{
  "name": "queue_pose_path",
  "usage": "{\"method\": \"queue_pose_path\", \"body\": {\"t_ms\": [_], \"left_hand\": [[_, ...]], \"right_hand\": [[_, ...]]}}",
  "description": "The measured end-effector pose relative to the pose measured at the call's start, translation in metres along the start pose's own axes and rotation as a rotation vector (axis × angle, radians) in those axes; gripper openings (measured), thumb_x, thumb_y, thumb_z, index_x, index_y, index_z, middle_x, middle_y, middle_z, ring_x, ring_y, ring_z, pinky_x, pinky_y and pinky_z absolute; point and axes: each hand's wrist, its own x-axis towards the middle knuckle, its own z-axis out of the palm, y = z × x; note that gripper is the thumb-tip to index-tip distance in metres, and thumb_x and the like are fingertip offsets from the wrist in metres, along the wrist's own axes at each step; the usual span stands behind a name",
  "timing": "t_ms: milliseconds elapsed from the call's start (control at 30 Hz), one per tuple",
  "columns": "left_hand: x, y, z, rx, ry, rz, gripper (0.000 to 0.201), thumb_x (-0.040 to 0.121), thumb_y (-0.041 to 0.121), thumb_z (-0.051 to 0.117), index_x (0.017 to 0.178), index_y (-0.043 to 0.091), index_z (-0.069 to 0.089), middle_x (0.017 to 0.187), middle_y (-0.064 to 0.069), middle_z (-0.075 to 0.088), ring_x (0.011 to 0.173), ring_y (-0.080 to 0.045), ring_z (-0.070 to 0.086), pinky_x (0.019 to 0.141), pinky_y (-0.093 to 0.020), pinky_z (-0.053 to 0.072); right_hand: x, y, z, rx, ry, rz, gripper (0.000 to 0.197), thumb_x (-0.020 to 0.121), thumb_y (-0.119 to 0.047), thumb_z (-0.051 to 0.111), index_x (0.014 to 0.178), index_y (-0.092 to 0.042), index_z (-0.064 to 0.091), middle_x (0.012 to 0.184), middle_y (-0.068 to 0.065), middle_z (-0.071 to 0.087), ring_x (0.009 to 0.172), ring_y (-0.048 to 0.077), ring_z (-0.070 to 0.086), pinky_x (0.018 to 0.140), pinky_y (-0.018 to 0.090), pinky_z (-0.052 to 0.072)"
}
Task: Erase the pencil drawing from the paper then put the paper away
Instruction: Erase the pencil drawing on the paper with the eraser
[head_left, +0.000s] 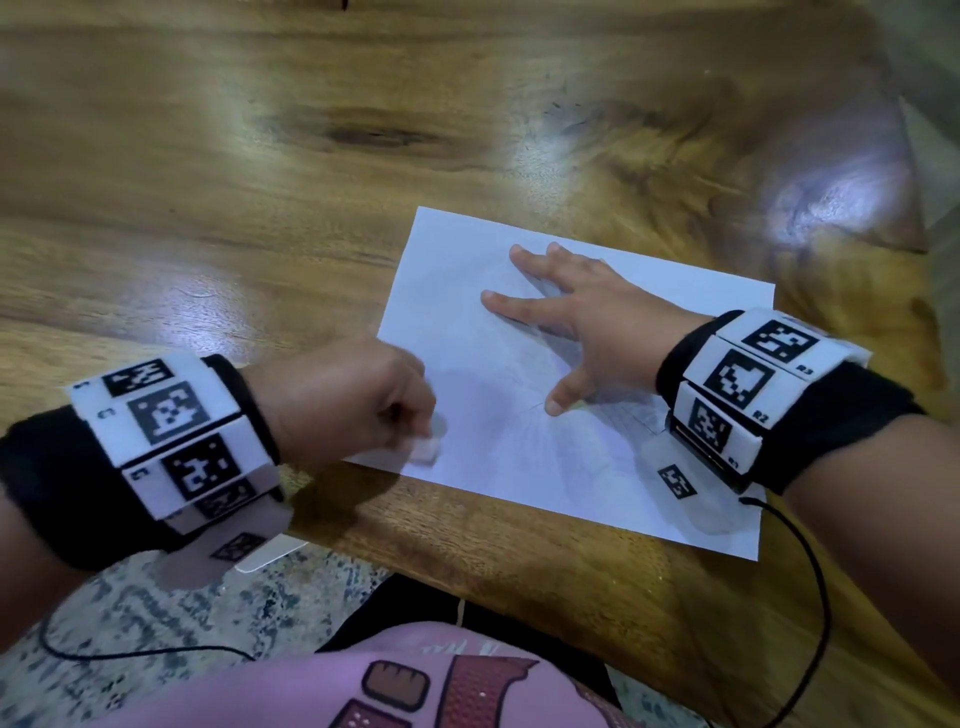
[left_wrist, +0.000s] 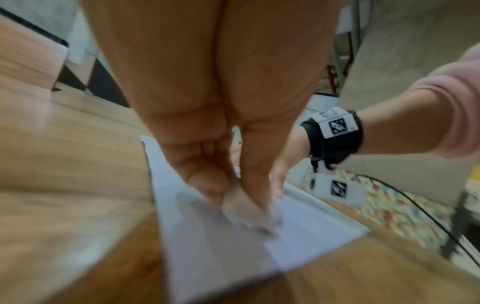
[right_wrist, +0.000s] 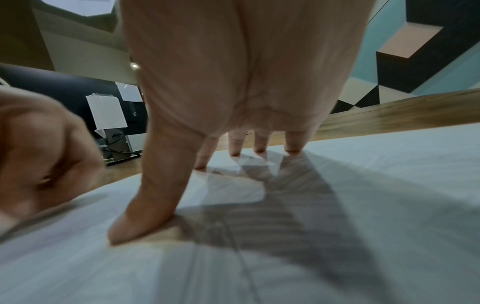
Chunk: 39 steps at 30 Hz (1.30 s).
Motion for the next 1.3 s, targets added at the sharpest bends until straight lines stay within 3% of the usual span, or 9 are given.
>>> {"method": "queue_pose_path", "body": {"t_ms": [133, 300, 467, 600, 667, 833, 1033, 1200, 1300], "left_hand": [[0.015, 0.007, 0.004, 0.014, 0.242, 0.008, 0.025, 0.075, 0.036, 0.067, 0.063, 0.015, 0.060, 0.062, 0.008, 0.046, 0.056, -0.003, 0.044, 0.056, -0.021, 0.033], [0.012, 0.010, 0.001, 0.001, -0.059, -0.051, 0.011, 0.072, 0.019, 0.071, 0.064, 0.019, 0.064, 0.069, 0.004, 0.058, 0.067, -0.014, 0.055, 0.064, -0.024, 0.041], [0.040, 0.022, 0.001, 0.048, 0.326, -0.013, 0.016, 0.075, 0.024, 0.069, 0.067, 0.012, 0.062, 0.067, 0.001, 0.052, 0.060, -0.017, 0.046, 0.056, -0.022, 0.033], [0.017, 0.016, 0.016, 0.023, 0.110, 0.102, 0.025, 0.076, 0.021, 0.069, 0.056, 0.019, 0.053, 0.062, 0.008, 0.043, 0.053, 0.004, 0.038, 0.053, -0.005, 0.031], [0.010, 0.014, 0.014, -0.005, 0.005, 0.103, 0.018, 0.074, 0.027, 0.069, 0.061, 0.018, 0.060, 0.067, 0.008, 0.050, 0.054, 0.002, 0.043, 0.055, -0.003, 0.032], [0.027, 0.013, 0.010, 0.041, 0.314, 0.054, 0.028, 0.074, 0.036, 0.053, 0.062, 0.013, 0.062, 0.066, -0.003, 0.054, 0.055, -0.014, 0.048, 0.055, -0.021, 0.035], [0.004, 0.007, 0.015, 0.066, 0.010, 0.110, 0.018, 0.073, 0.013, 0.061, 0.058, 0.017, 0.052, 0.068, 0.005, 0.049, 0.059, -0.005, 0.044, 0.056, -0.016, 0.032], [0.039, 0.011, -0.004, 0.054, 0.339, 0.027, 0.033, 0.070, 0.044, 0.052, 0.067, 0.013, 0.063, 0.067, -0.001, 0.053, 0.057, -0.017, 0.047, 0.056, -0.023, 0.033], [0.041, 0.014, 0.004, 0.037, 0.333, 0.062, 0.028, 0.073, 0.035, 0.053, 0.063, 0.009, 0.058, 0.065, -0.003, 0.050, 0.057, -0.017, 0.044, 0.053, -0.019, 0.026]], "right_hand": [[0.000, -0.001, -0.001, 0.000, -0.005, 0.004, 0.103, 0.071, -0.039, 0.076, 0.145, -0.046, 0.006, 0.156, -0.009, -0.020, 0.143, 0.016, -0.017, 0.116, 0.036, -0.003], [-0.001, -0.001, 0.000, 0.027, 0.001, 0.001, 0.102, 0.071, -0.036, 0.077, 0.145, -0.047, 0.007, 0.156, -0.010, -0.020, 0.143, 0.015, -0.017, 0.115, 0.036, -0.004], [0.000, 0.000, 0.000, 0.036, 0.006, -0.001, 0.102, 0.070, -0.036, 0.078, 0.144, -0.047, 0.009, 0.156, -0.010, -0.019, 0.143, 0.015, -0.017, 0.116, 0.036, -0.003], [0.001, 0.002, 0.000, 0.016, -0.005, -0.005, 0.103, 0.070, -0.038, 0.077, 0.145, -0.047, 0.006, 0.156, -0.009, -0.020, 0.143, 0.016, -0.018, 0.116, 0.037, -0.003], [0.002, 0.003, 0.000, 0.010, -0.005, -0.009, 0.104, 0.070, -0.038, 0.077, 0.145, -0.046, 0.005, 0.156, -0.009, -0.021, 0.143, 0.016, -0.018, 0.117, 0.038, -0.003], [0.003, 0.003, 0.002, 0.008, -0.004, -0.012, 0.104, 0.071, -0.039, 0.077, 0.145, -0.047, 0.005, 0.156, -0.009, -0.021, 0.143, 0.016, -0.018, 0.118, 0.039, -0.003], [0.002, 0.003, 0.000, 0.005, -0.009, -0.016, 0.104, 0.071, -0.039, 0.077, 0.145, -0.047, 0.004, 0.155, -0.009, -0.022, 0.143, 0.016, -0.019, 0.117, 0.039, -0.003], [0.003, 0.004, 0.002, 0.031, 0.008, -0.020, 0.104, 0.069, -0.038, 0.078, 0.144, -0.048, 0.008, 0.156, -0.009, -0.019, 0.143, 0.016, -0.017, 0.118, 0.039, -0.003], [0.004, 0.005, 0.003, 0.038, 0.013, -0.028, 0.104, 0.068, -0.039, 0.079, 0.144, -0.048, 0.008, 0.156, -0.008, -0.019, 0.143, 0.016, -0.017, 0.118, 0.040, -0.003]]}}
